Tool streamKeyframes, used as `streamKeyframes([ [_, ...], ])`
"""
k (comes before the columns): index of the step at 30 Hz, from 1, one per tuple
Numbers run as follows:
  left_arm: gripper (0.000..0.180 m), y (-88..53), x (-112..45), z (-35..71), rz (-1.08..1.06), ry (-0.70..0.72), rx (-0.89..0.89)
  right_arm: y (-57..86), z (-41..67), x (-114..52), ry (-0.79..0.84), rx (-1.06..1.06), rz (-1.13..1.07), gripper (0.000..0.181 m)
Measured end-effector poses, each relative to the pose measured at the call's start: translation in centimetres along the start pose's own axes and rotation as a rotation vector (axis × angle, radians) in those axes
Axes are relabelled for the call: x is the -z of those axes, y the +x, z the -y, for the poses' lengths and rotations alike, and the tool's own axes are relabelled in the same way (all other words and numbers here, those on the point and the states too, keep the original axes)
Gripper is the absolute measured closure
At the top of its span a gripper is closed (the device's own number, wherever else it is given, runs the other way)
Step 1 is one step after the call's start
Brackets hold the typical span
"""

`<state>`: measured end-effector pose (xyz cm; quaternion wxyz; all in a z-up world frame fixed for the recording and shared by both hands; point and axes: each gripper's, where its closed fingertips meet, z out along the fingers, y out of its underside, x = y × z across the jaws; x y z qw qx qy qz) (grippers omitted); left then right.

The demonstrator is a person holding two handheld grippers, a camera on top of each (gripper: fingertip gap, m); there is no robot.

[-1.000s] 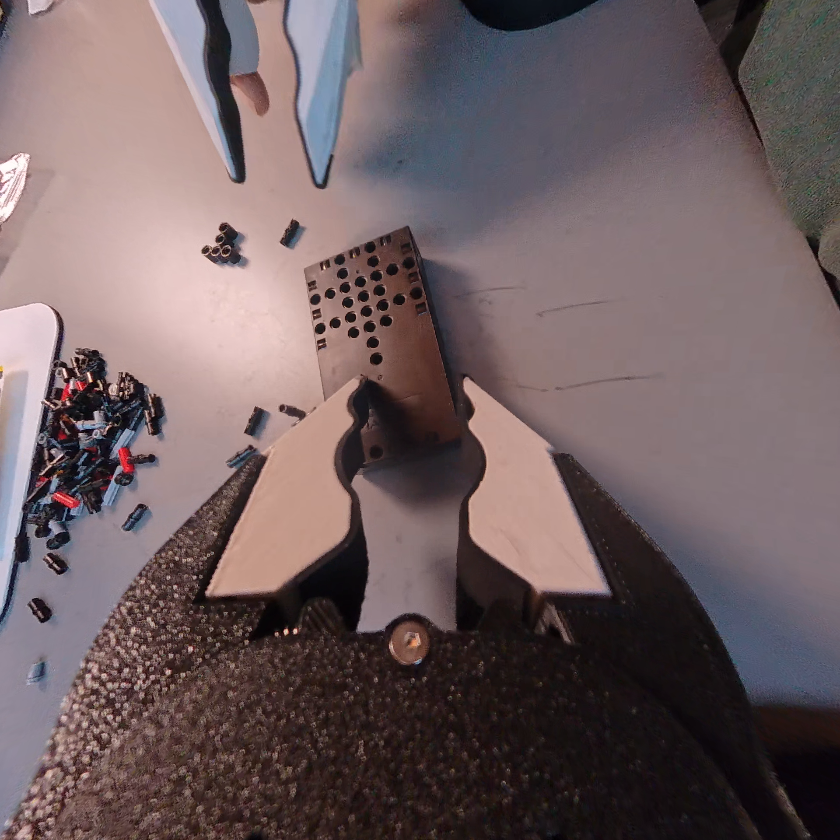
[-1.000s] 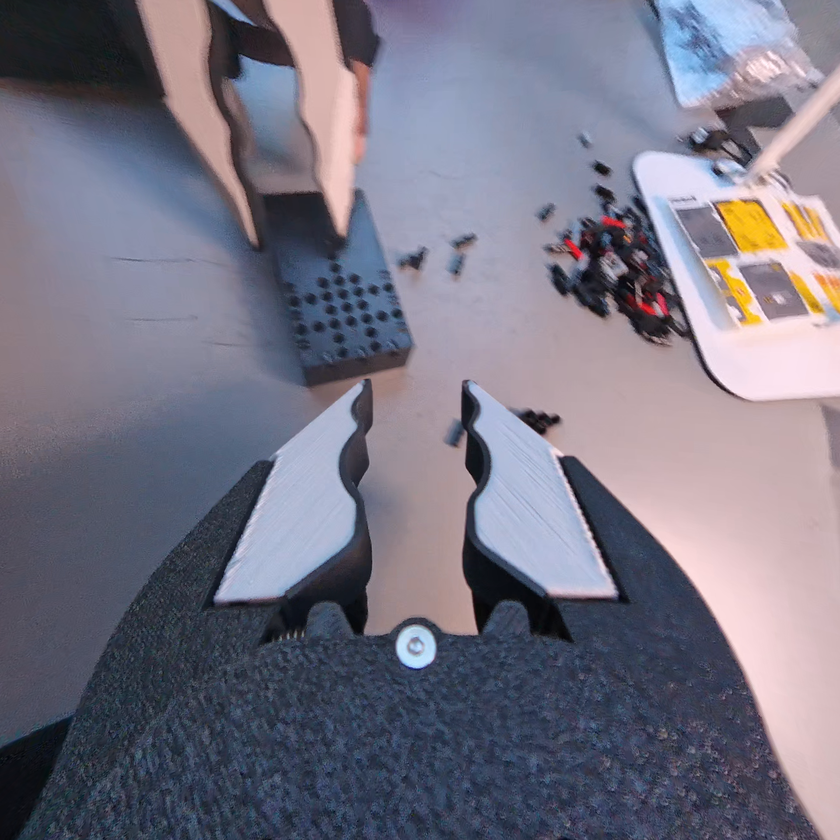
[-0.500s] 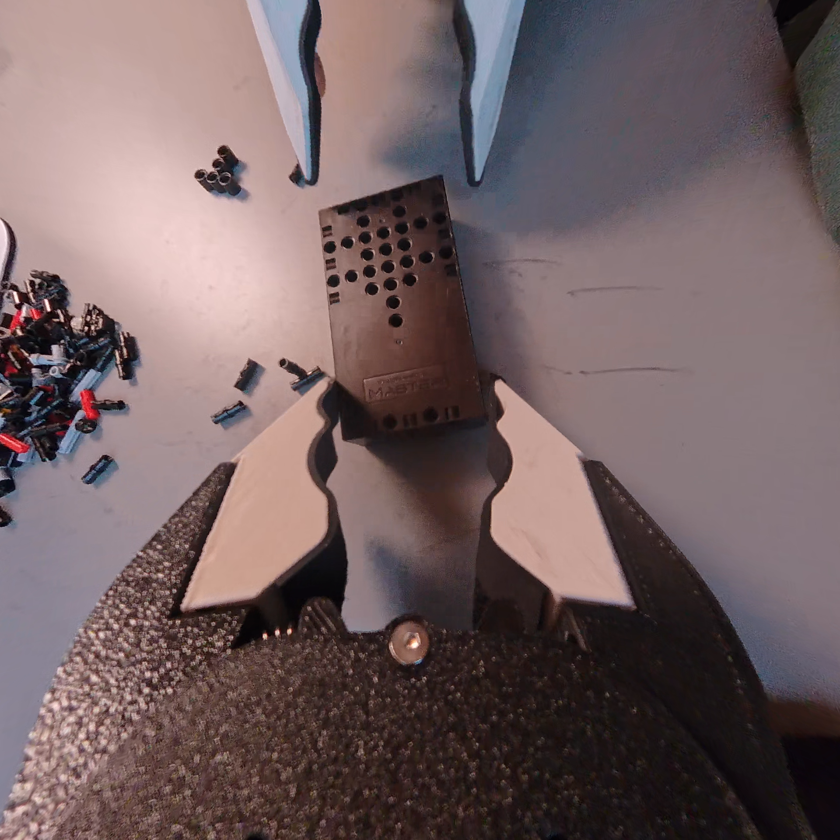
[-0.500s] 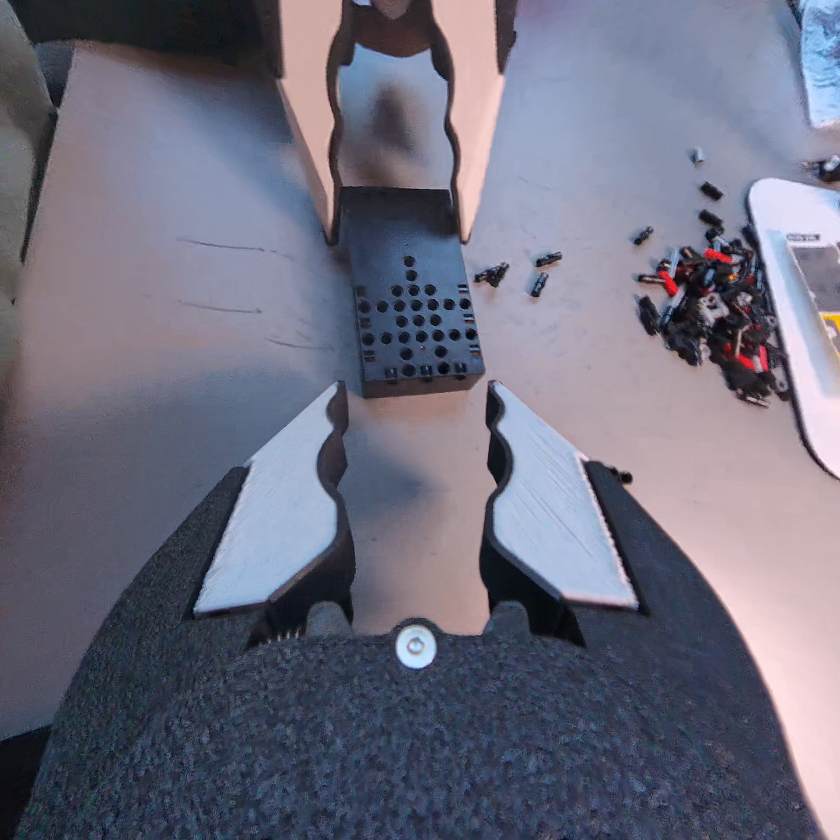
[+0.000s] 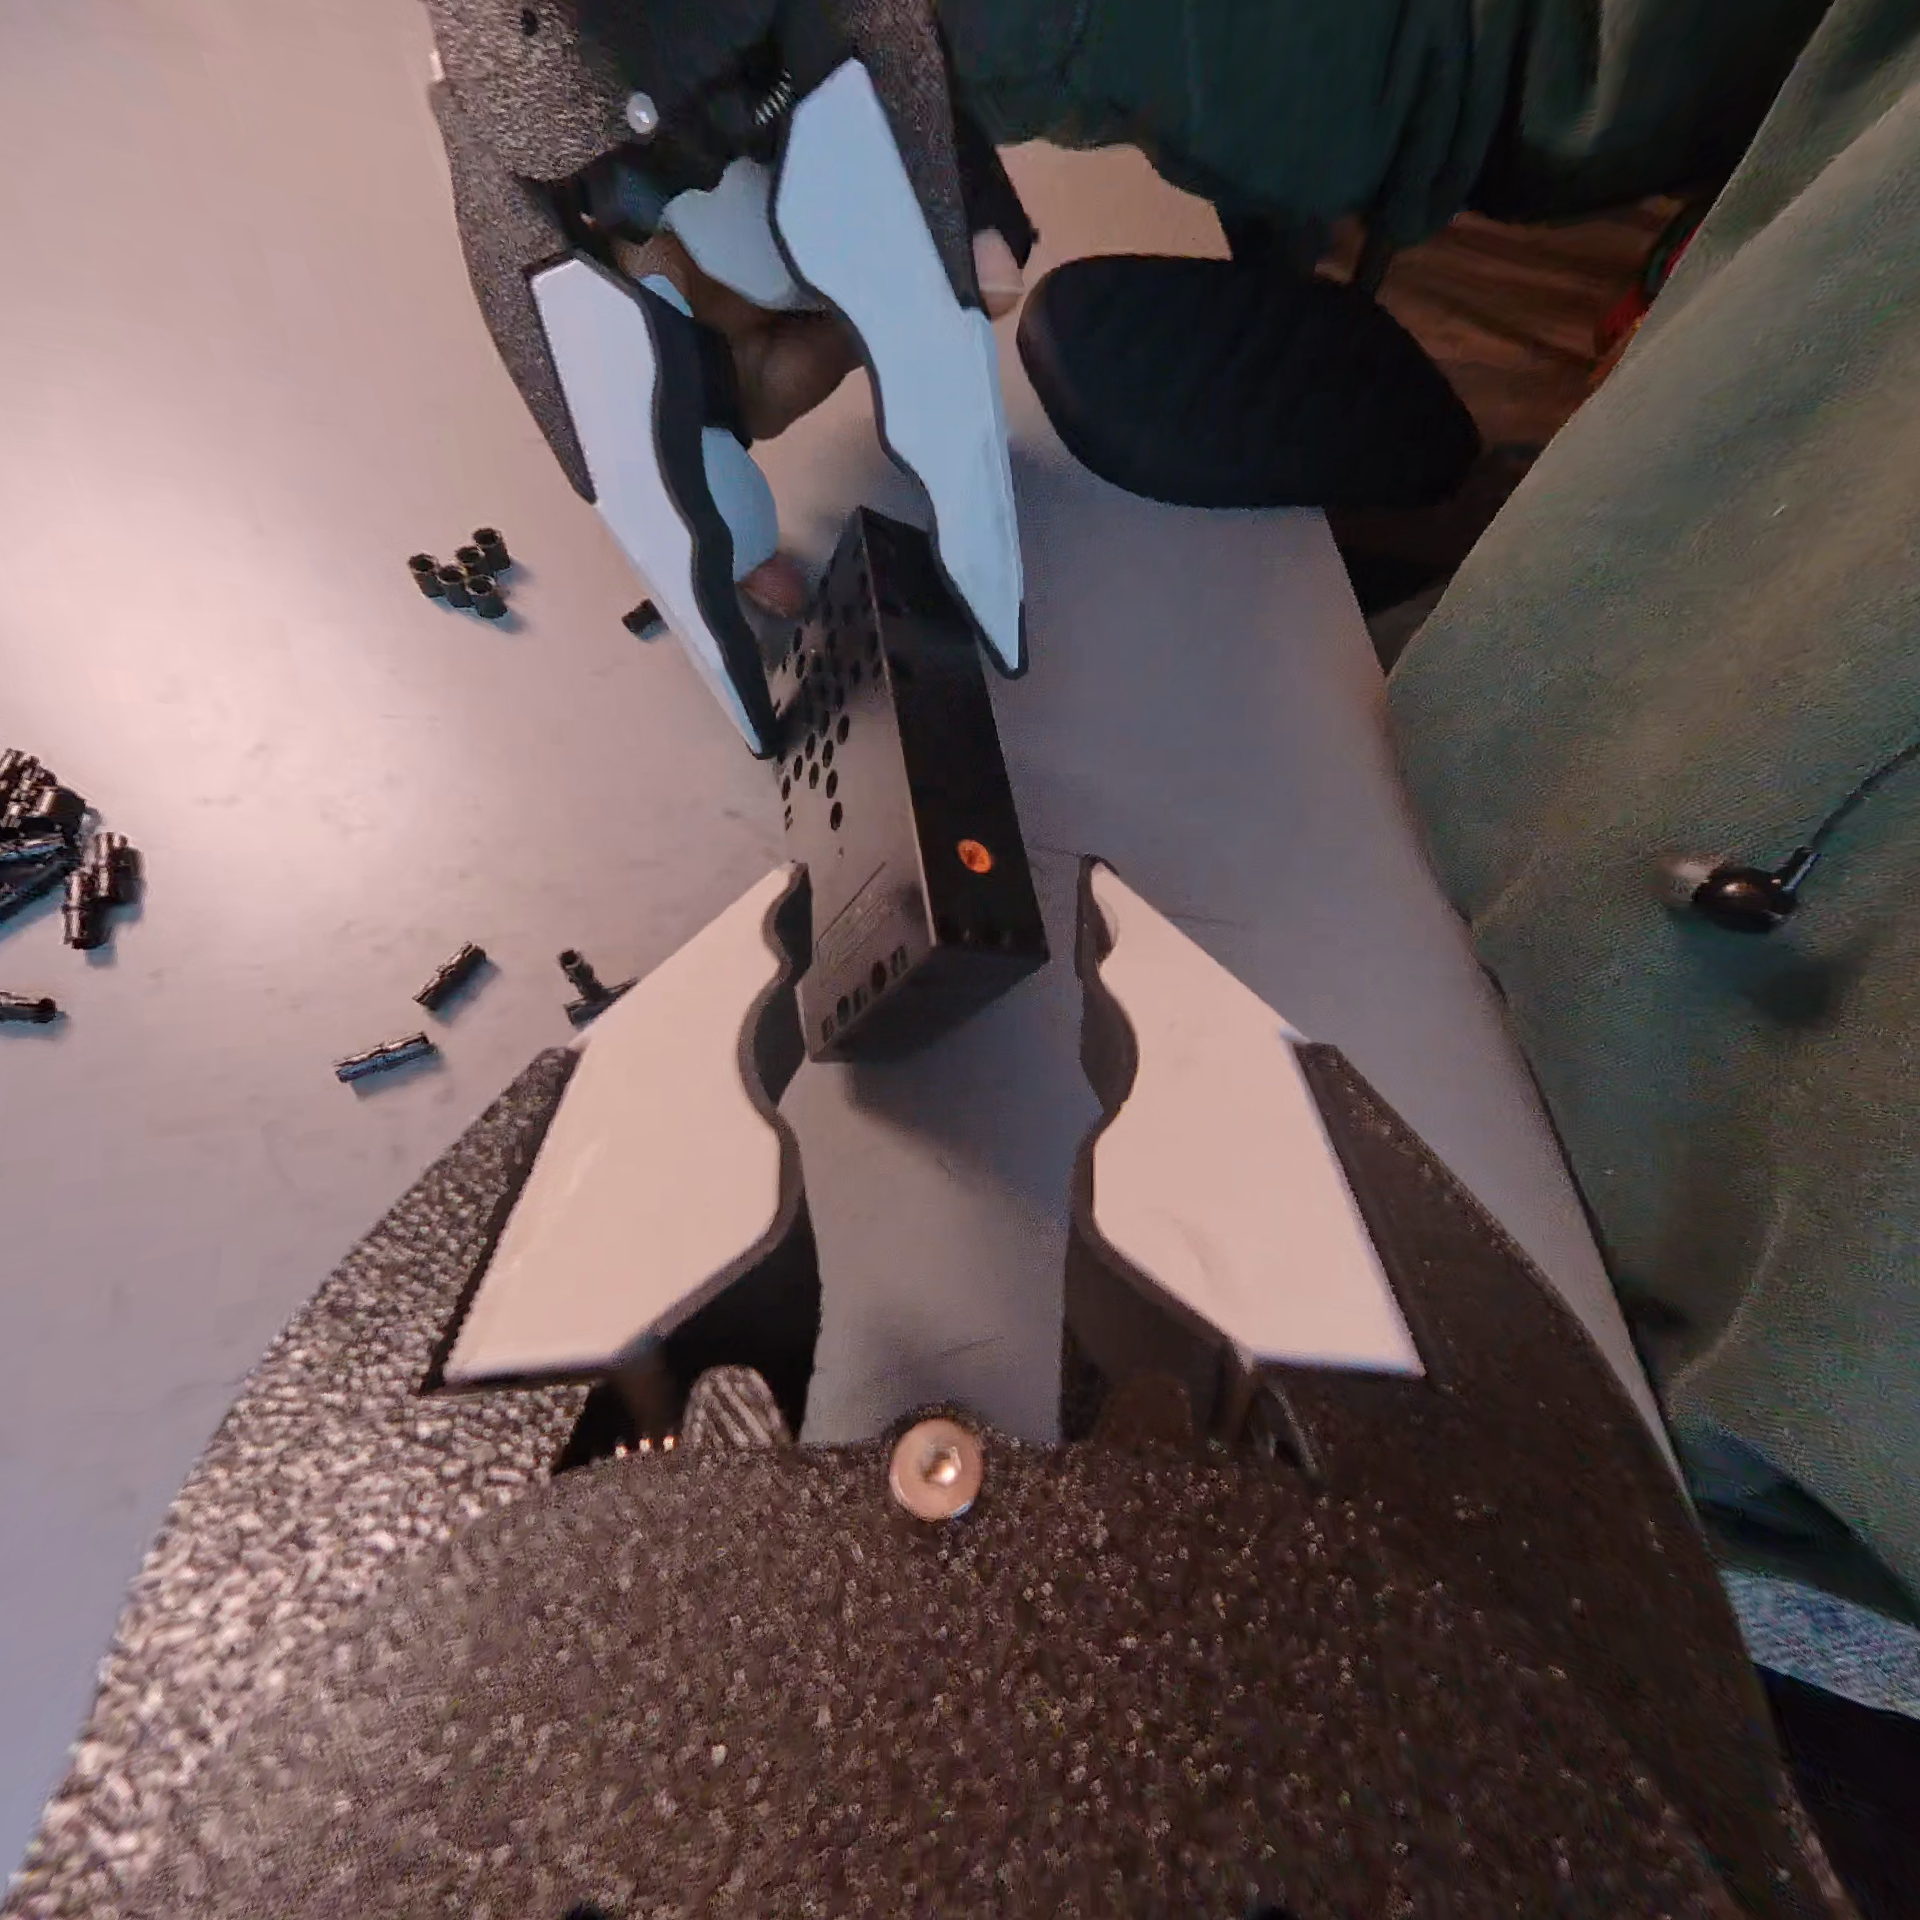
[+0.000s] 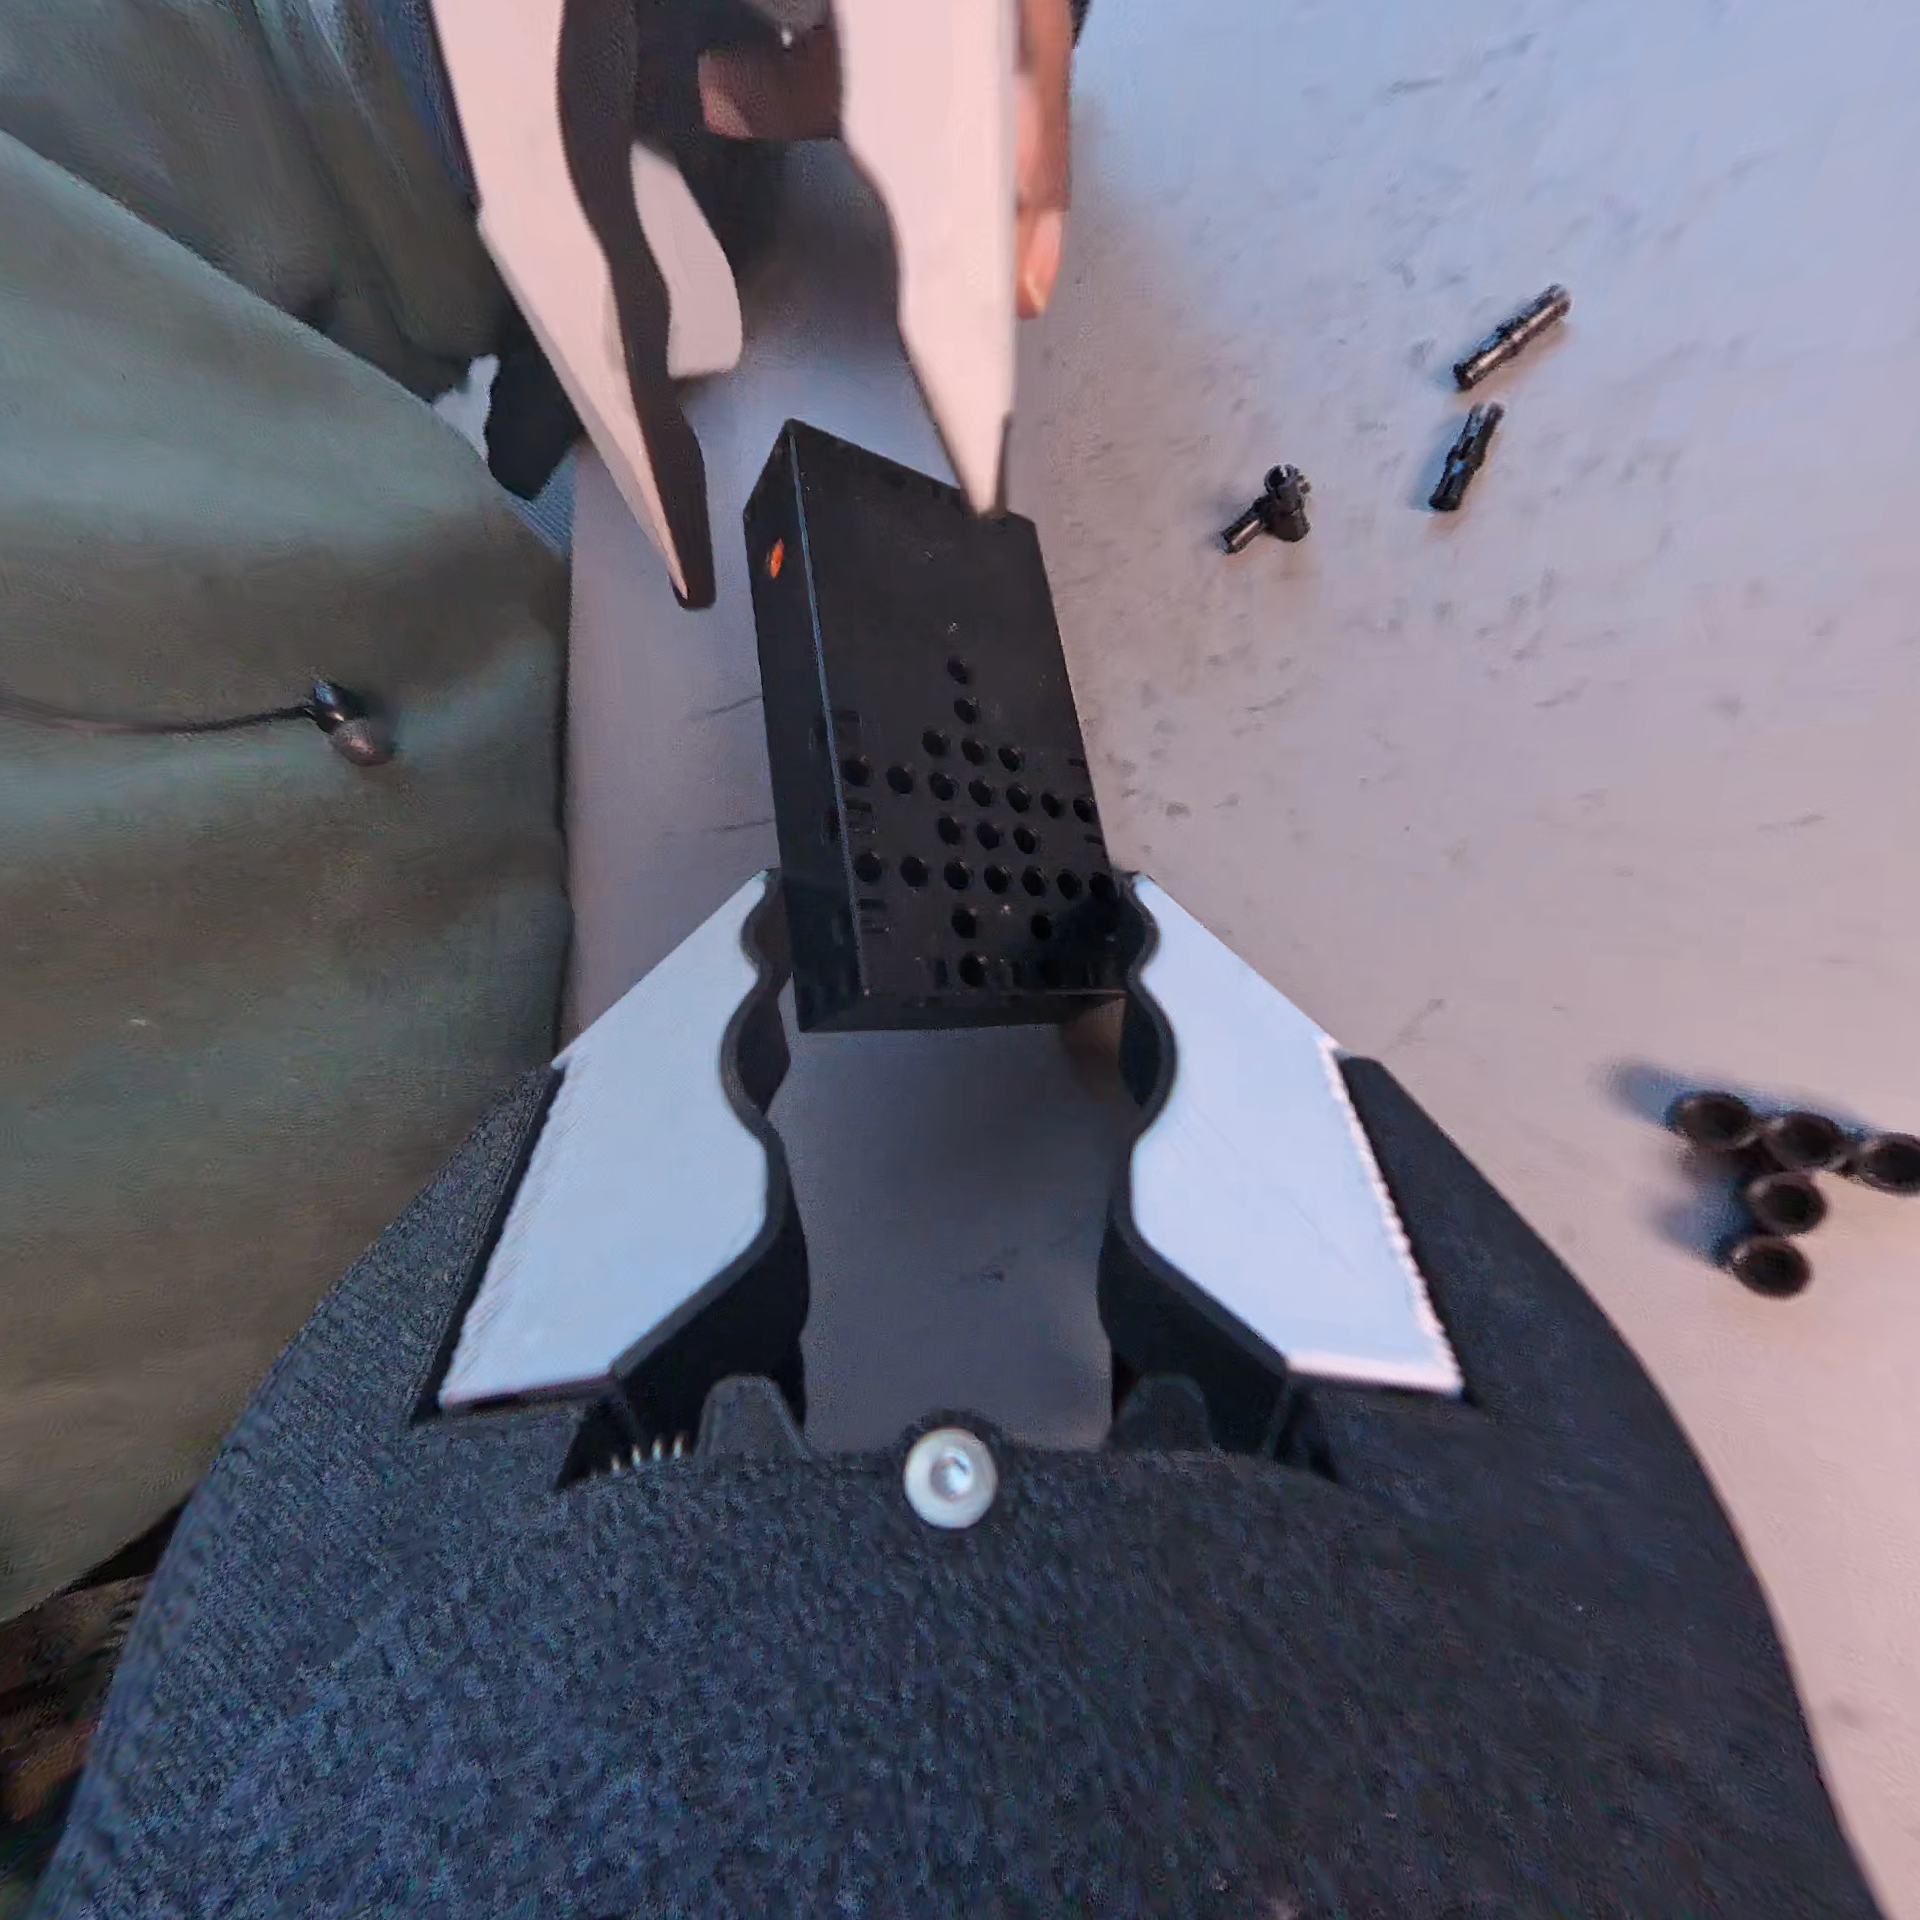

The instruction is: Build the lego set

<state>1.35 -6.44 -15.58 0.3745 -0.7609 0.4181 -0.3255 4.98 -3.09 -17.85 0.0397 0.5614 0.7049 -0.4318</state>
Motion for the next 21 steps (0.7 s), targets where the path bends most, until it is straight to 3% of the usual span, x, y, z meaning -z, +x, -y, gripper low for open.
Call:
streamKeyframes([
  [4,0.147,-1.1,-1.0,-0.9,0.111,-0.073,-0.073,0.3,0.7,0.2,0.030,-0.045,0.021,0.124],
  [8,0.153,-1.8,-0.8,-1.3,0.126,-0.077,-0.049,0.2,2.0,2.5,0.157,0.249,-0.142,0.122],
  [10,0.153,-1.9,-0.8,-1.3,0.132,-0.080,-0.050,1.6,1.2,3.9,0.142,0.355,-0.323,0.124],
  [16,0.153,-2.4,-1.0,-1.3,0.200,-0.112,-0.072,5.5,-2.4,6.4,0.099,0.239,-0.580,0.152],
  [21,0.153,-2.5,-1.0,-1.2,0.212,-0.115,-0.067,6.8,-2.4,5.7,0.084,0.192,-0.639,0.158],
])
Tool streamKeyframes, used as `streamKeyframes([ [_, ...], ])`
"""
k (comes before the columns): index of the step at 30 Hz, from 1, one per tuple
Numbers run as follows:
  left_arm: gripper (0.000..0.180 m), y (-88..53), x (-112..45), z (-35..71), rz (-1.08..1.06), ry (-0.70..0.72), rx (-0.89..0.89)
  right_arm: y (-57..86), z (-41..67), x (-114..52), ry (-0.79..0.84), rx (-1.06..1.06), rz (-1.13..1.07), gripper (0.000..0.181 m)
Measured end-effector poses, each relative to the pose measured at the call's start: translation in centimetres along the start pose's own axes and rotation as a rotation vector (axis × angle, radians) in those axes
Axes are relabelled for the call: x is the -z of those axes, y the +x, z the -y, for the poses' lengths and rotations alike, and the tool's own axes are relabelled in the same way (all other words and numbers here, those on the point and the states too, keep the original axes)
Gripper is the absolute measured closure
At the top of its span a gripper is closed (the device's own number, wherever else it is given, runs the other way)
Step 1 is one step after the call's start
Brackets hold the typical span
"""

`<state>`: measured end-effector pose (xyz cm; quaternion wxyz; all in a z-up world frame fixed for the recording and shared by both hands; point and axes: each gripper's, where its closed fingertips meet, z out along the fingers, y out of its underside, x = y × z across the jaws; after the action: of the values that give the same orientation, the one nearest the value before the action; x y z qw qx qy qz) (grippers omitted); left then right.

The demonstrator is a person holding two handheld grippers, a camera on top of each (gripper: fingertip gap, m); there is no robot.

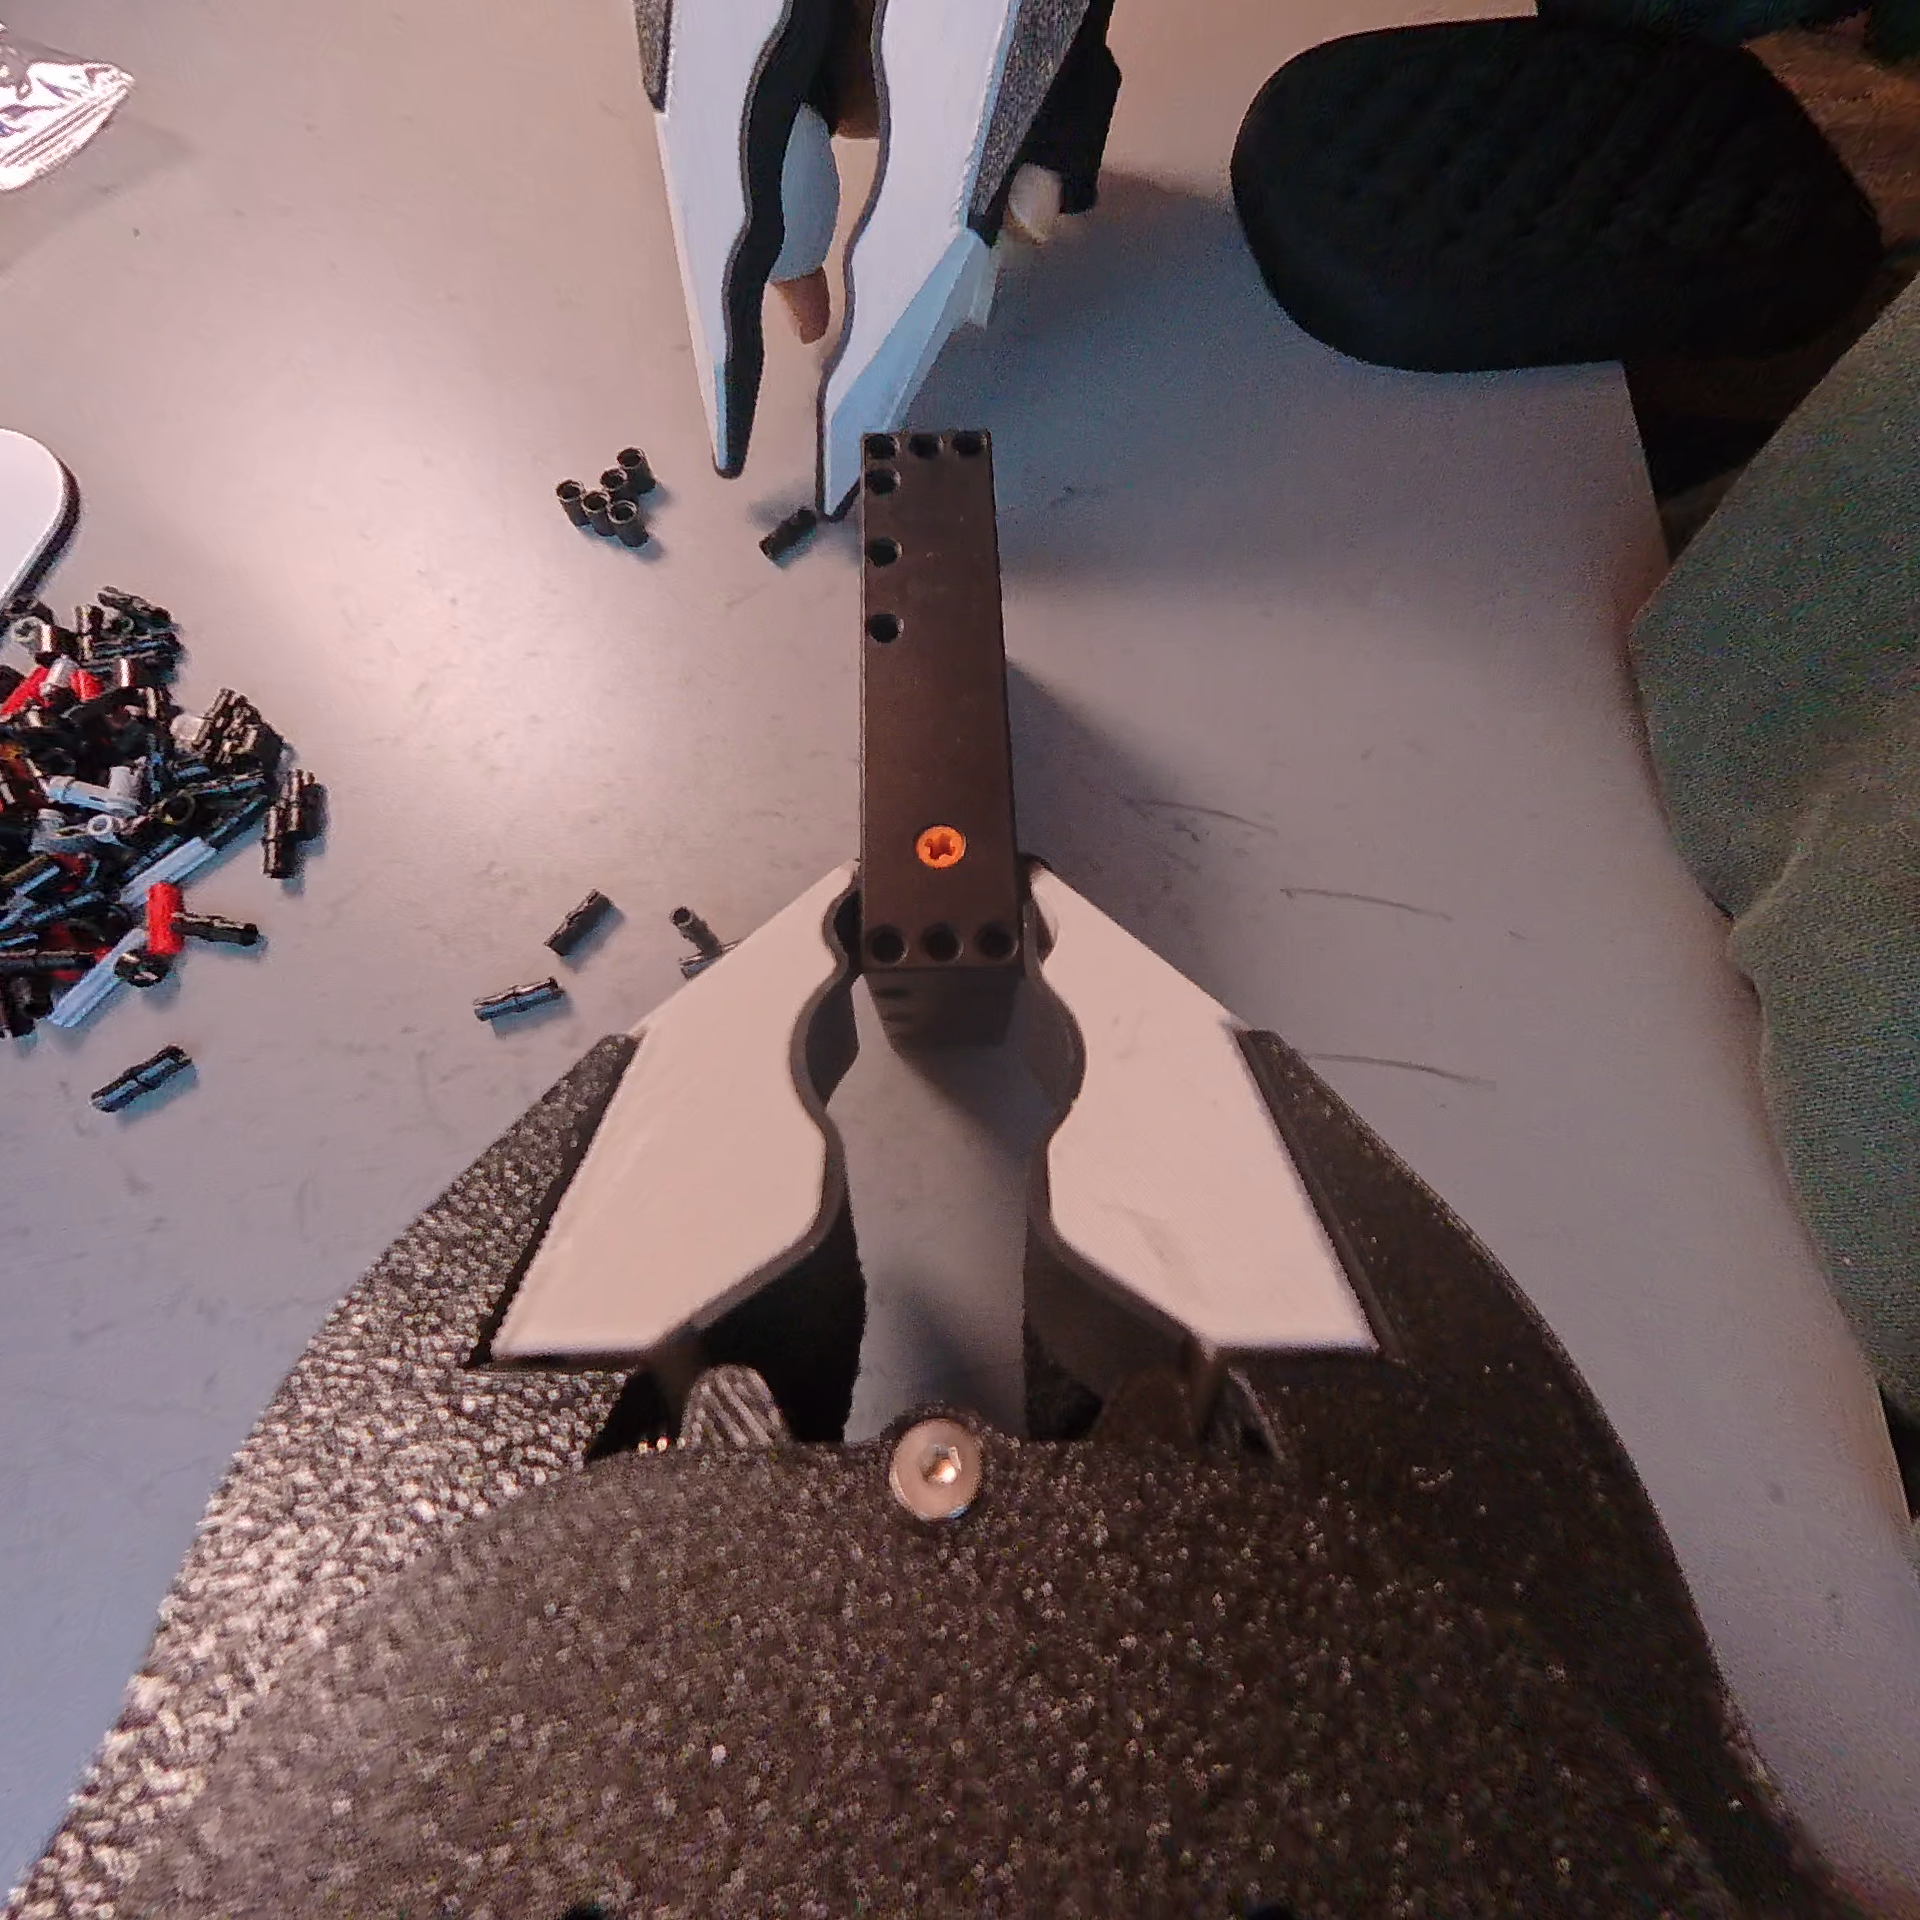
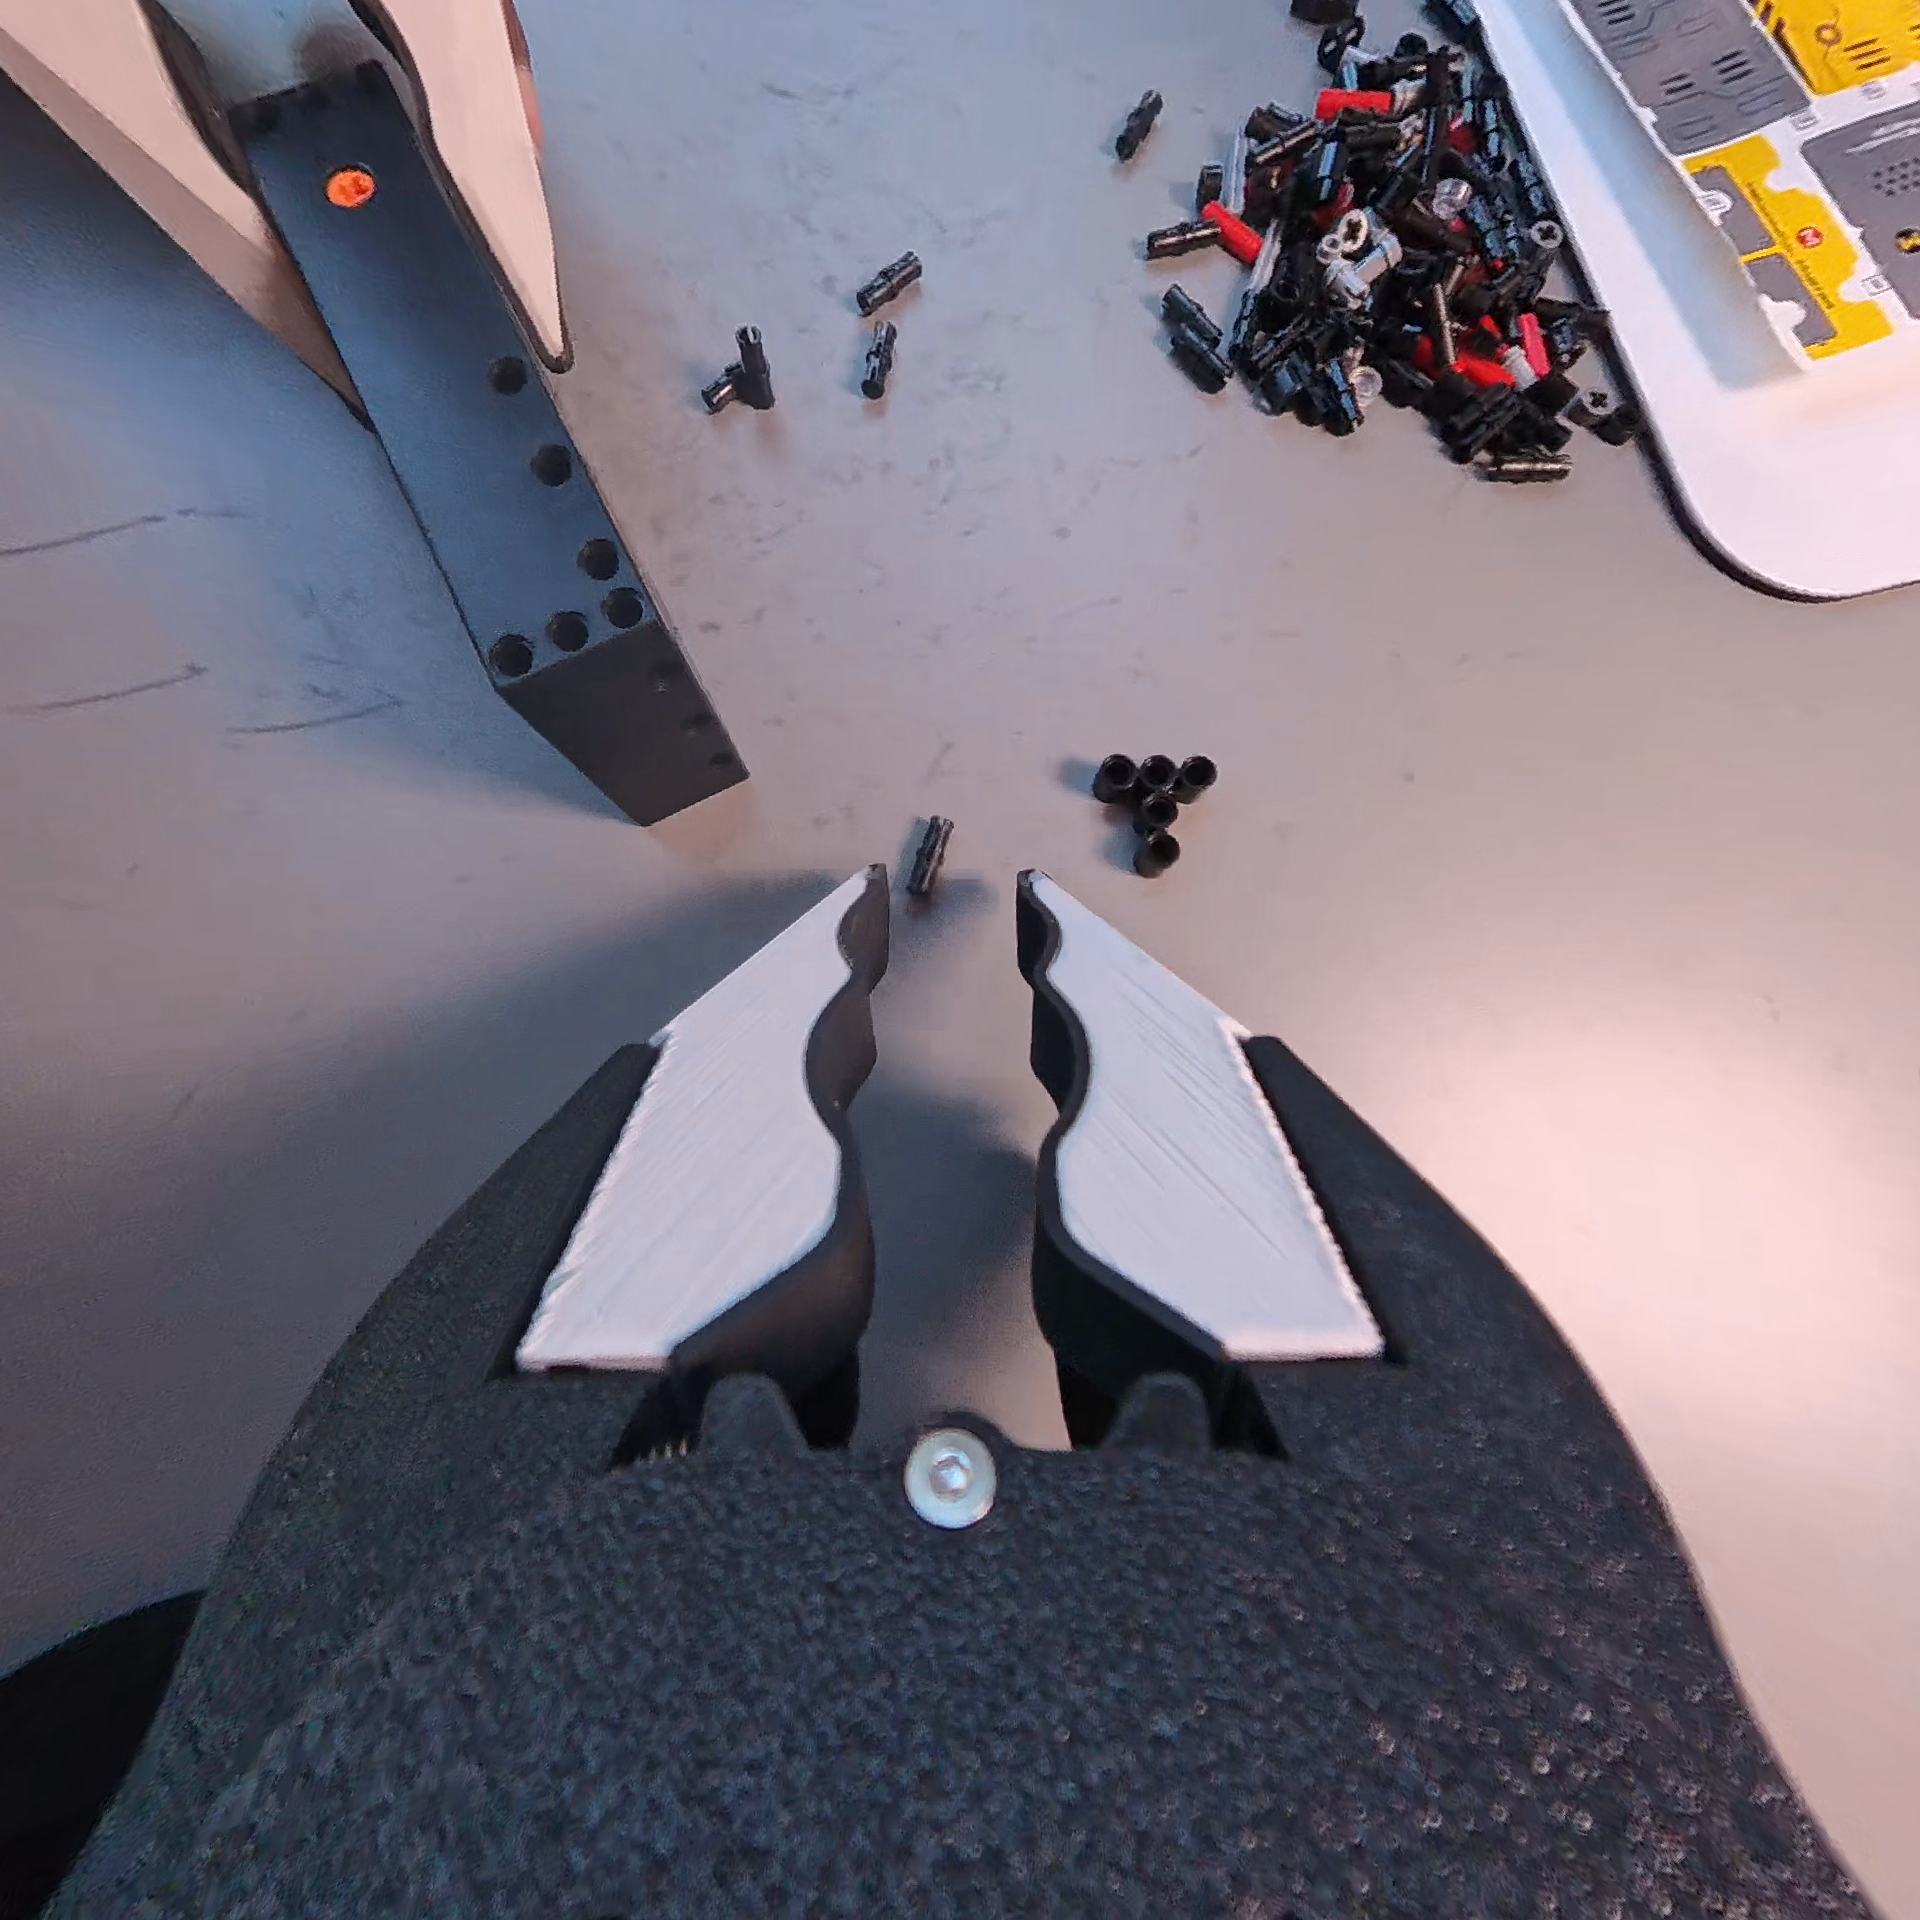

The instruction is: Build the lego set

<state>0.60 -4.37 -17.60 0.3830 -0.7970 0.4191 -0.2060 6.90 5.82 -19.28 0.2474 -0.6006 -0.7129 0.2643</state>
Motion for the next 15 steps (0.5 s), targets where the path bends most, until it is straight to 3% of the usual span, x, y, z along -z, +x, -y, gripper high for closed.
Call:
streamKeyframes([
  [4,0.144,0.4,1.6,2.0,-0.080,0.164,0.039,-0.7,0.0,-1.0,-0.061,0.022,0.026,0.166],
  [6,0.145,-0.1,3.3,3.7,-0.099,0.292,0.078,-0.6,0.0,-1.0,-0.078,0.037,0.019,0.178],
  [8,0.150,-0.6,4.0,4.4,-0.081,0.344,0.083,-0.8,0.2,-0.8,-0.065,0.069,0.025,0.178],
  [12,0.160,-0.2,3.5,5.2,-0.053,0.360,0.054,-3.8,6.0,2.7,0.207,0.233,0.056,0.179],
  [15,0.163,0.8,3.6,7.2,-0.119,0.435,0.132,-6.6,9.7,4.5,0.302,0.382,0.037,0.178],
])
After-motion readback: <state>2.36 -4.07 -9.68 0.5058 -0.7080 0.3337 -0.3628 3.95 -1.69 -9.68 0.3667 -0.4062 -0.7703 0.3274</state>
